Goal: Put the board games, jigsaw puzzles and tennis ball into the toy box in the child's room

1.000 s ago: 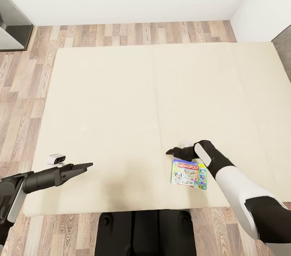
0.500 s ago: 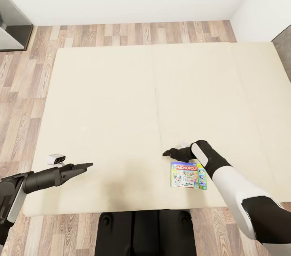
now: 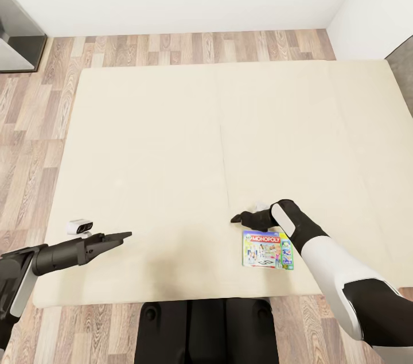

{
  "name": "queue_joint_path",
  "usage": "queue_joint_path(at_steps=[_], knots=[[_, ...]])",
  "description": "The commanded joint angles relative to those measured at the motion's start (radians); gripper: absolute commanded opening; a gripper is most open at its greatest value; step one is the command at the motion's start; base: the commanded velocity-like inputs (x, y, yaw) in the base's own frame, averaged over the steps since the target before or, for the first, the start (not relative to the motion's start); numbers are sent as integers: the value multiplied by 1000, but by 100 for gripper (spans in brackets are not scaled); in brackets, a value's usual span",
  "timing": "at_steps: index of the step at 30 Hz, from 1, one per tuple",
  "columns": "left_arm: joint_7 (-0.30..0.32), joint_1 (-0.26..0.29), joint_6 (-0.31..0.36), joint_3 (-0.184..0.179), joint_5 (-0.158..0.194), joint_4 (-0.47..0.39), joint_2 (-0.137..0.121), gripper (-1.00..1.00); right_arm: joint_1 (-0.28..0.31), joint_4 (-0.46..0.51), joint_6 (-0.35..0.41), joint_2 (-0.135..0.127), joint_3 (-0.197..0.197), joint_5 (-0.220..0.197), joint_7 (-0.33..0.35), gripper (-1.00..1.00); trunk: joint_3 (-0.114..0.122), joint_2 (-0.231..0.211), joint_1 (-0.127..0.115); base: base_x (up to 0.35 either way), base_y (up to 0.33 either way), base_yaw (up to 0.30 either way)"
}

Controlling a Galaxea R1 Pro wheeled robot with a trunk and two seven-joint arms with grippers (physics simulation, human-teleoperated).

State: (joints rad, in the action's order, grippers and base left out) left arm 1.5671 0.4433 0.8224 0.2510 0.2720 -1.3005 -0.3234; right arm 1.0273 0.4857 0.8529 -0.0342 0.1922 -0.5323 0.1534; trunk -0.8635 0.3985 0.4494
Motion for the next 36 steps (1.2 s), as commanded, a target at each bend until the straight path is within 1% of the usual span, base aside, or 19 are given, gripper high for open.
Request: queue_joint_path(at_steps=[1,16,31,36], knots=[[4,0,11,0,0,0,-1,100,0,1,5,-1,5,9,10,100,-1,2,1,0,0,0],[4,-1,11,2,0,0,-2,100,0,0,38,-1,7,9,9,100,-1,2,1,0,0,0],[4,-1,11,2,0,0,-2,100,0,2,36,-3,8,12,6,100,-1,2,1,0,0,0],[4,-1,11,2,0,0,-2,100,0,7,31,-12,6,11,-6,100,-1,2,1,0,0,0]])
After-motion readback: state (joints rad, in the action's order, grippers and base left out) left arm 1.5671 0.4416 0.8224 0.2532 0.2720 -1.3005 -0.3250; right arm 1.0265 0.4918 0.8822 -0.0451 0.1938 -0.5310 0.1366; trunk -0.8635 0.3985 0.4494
